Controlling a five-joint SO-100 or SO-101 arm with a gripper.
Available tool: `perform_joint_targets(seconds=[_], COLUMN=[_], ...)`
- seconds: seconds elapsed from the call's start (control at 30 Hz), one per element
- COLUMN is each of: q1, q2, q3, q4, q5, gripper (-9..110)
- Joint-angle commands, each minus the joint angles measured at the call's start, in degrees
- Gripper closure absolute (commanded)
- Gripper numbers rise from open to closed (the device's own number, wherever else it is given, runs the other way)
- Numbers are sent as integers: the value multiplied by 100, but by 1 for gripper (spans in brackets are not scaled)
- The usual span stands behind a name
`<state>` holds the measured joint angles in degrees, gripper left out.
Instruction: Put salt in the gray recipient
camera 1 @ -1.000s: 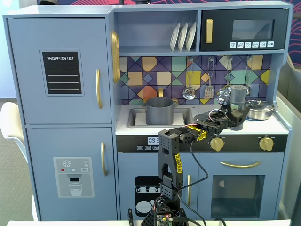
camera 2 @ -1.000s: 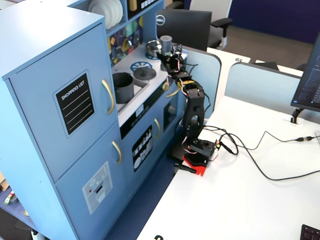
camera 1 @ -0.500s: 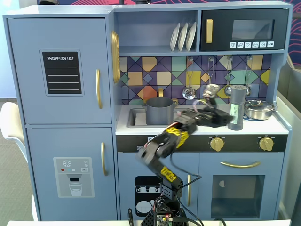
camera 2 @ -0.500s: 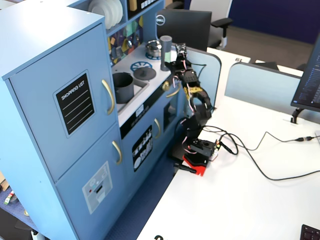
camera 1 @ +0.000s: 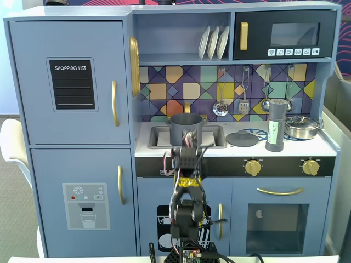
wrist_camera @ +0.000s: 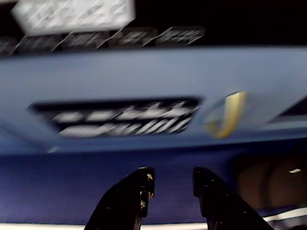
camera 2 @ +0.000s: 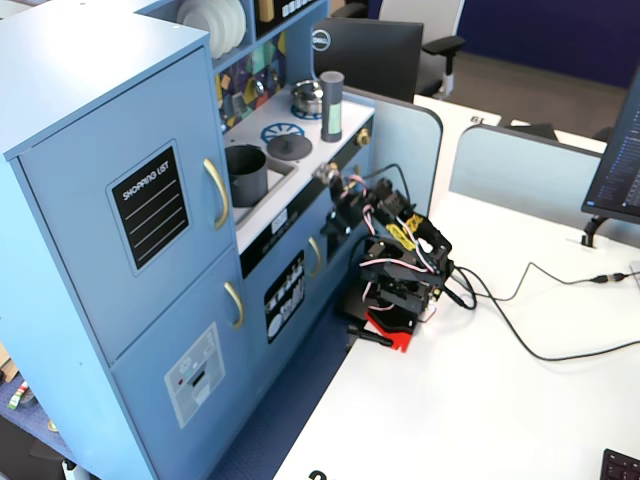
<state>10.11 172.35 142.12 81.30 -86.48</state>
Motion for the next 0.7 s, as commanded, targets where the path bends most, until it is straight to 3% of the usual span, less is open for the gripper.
perform_joint_targets(seconds=[0.0,0.17,0.23,0.33,0.4,0.67], q1=[-606,-615,-615,-747,-712,-466], q2=[826,1204,1204,1204,1195,1213], q3=[1362,2610,2971,3516,3639,3639], q4=[-396,-1169,-1151,-1151,-729,-527], q5=[642,510,-9,26,-615,-114], gripper=[101,101,101,101,99,96])
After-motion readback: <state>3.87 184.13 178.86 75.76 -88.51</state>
